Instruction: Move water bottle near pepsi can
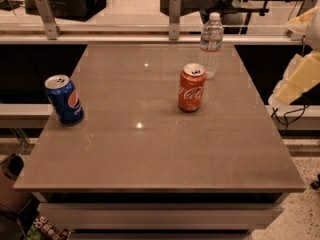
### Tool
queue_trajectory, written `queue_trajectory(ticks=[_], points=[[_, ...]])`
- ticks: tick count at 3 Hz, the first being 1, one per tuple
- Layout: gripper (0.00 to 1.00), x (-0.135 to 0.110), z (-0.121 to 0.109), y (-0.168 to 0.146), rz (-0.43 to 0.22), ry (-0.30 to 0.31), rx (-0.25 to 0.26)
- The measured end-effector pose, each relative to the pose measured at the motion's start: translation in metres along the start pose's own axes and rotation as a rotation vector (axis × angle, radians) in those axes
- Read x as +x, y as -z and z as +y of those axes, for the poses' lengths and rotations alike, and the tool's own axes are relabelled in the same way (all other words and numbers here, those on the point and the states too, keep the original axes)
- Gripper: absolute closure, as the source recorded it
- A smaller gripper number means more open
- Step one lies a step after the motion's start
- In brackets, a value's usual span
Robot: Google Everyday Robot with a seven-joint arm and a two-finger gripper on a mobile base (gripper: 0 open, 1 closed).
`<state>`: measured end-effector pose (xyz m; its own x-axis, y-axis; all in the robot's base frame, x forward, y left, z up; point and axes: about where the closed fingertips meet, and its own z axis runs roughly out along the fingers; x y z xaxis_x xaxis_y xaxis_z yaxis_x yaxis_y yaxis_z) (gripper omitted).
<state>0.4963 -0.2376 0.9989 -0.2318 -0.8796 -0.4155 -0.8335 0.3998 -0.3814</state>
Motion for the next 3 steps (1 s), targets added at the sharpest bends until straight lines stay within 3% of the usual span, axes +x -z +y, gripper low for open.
queue_trajectory(ticks=[2, 3], points=[[0.00, 0.001, -0.054, -0.043, -0.225, -0.123, 0.067], [0.00, -0.003, -0.075, -0.067, -0.321, -0.193, 0.077]])
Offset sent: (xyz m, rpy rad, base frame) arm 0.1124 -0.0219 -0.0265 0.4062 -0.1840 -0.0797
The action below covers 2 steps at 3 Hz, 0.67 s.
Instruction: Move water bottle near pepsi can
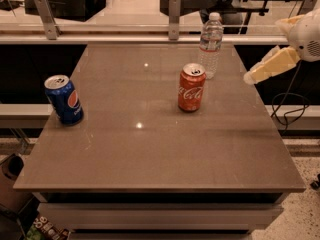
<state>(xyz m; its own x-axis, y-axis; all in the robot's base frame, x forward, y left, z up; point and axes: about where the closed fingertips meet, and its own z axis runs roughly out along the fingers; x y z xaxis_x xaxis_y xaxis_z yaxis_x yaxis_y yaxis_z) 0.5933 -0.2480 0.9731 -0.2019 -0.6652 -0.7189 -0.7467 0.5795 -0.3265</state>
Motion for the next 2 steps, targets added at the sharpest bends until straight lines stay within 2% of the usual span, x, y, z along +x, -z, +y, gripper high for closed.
queue_trajectory(ticks=[2], points=[[0.00, -0.004, -0.032, -0.035, -0.142, -0.107, 0.019]])
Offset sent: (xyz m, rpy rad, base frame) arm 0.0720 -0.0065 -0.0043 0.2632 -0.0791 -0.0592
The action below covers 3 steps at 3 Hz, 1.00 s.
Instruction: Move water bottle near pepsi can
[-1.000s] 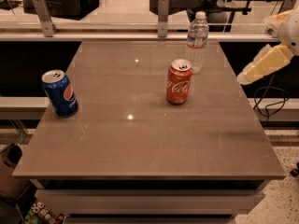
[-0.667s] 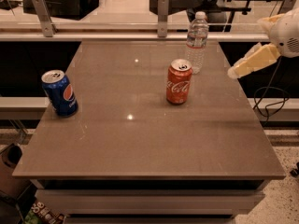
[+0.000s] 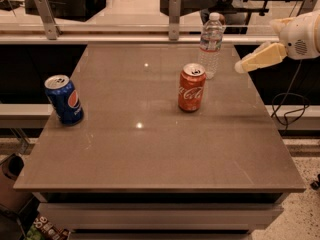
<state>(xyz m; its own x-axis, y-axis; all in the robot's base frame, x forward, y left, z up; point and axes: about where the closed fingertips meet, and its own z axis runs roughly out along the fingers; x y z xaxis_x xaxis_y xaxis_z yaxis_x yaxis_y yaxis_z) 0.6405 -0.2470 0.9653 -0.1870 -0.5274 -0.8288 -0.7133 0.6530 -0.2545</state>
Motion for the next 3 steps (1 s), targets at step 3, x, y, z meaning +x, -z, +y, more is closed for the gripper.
queue_trajectory(ticks=[3], points=[[0.00, -0.035, -0.011, -0.061, -0.102, -0.093, 0.025]])
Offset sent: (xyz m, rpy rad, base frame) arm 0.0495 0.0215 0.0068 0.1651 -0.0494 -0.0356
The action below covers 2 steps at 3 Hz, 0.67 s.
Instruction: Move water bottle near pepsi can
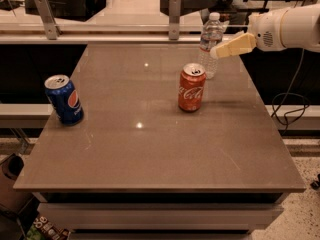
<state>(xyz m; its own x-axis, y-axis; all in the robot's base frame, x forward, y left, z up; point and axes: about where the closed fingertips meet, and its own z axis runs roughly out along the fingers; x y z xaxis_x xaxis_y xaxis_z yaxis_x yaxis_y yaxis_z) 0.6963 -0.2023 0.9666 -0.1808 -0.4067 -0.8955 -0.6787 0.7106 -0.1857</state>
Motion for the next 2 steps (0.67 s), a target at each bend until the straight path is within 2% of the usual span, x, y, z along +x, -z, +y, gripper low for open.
queue_trajectory(ticks=[1, 2], points=[[0.00, 0.000, 0.000, 0.000, 0.000, 0.000, 0.000], [0.00, -0.001, -0.004, -0.012, -0.042, -0.030, -0.004]])
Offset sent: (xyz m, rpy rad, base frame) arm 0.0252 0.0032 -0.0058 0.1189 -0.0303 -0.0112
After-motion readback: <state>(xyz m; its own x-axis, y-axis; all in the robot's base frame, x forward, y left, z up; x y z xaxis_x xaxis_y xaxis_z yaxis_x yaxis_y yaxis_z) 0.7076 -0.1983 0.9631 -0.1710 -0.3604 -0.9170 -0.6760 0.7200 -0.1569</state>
